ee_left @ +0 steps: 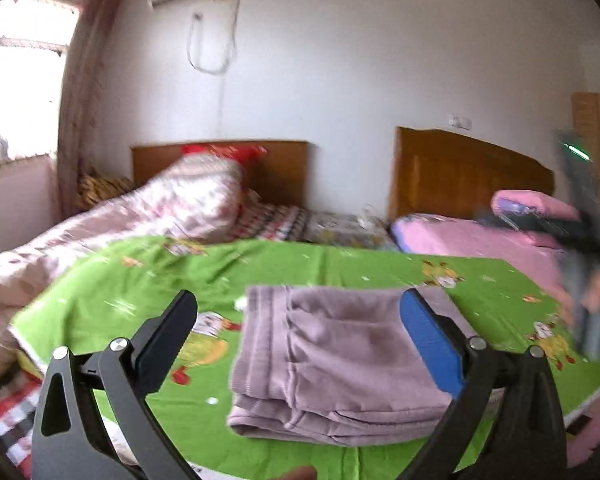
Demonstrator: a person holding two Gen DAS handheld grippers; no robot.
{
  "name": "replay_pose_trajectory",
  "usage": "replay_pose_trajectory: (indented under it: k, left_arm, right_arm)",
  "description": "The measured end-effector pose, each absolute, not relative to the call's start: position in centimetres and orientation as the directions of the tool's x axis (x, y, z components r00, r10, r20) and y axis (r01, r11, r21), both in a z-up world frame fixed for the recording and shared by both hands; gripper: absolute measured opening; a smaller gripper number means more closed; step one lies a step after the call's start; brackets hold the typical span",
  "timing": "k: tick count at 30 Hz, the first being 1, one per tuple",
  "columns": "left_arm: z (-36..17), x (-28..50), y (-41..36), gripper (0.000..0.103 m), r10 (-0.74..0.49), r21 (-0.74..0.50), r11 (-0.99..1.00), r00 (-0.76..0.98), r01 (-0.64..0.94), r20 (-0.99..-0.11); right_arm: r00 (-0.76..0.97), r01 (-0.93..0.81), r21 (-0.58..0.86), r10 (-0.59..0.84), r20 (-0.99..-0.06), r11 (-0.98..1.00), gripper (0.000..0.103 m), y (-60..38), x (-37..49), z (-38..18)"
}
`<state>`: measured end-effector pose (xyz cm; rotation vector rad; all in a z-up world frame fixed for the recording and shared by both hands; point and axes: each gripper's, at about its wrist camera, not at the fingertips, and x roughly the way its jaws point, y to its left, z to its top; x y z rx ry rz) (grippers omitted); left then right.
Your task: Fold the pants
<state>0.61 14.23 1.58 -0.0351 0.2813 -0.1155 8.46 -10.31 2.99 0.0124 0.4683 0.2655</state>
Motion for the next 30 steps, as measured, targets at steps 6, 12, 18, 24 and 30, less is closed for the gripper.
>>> replay_pose_trajectory:
  k: [6,12,18,24,30]
  left_arm:
    - [2.1,-2.3,11.7,0.101,-0.118,-0.104,0.99,0.964,0.095,-0.239]
    - [-0.1,-4.6,7.6,0.102,0.014,-0.028,0.999,0.973,-0.021,-0.232]
    - [-2.8,-4.1,4.5,0.102,0.026,0.04,0.999,0.933,-0.013,-0.36]
    - [-4.3,-3.6,3.9,0.101,0.002,0.07,0.997,0.918,0.029,-0.397]
    - [-4.8,-3.7,4.3,0.101,0.004,0.05,0.999,0.914,0.018,-0.407]
  right_arm:
    - [0.914,-0.072,0.036,0.08,-0.397,0.997,0.099,-12.9,-2.5,-1.8]
    - [0.912,-0.03,-0.044,0.009,-0.41,0.999,0.098,-11.3,-8.7,-7.1]
    - [0.947,0.013,-0.093,-0.043,-0.319,0.996,0.098,-11.8,-10.9,-7.0]
    - [0.952,0.032,-0.099,-0.06,-0.3,0.995,0.098,-11.9,-11.2,-6.9]
    - [0.952,0.02,-0.123,-0.056,-0.3,0.992,0.098,-11.5,-11.2,-6.8]
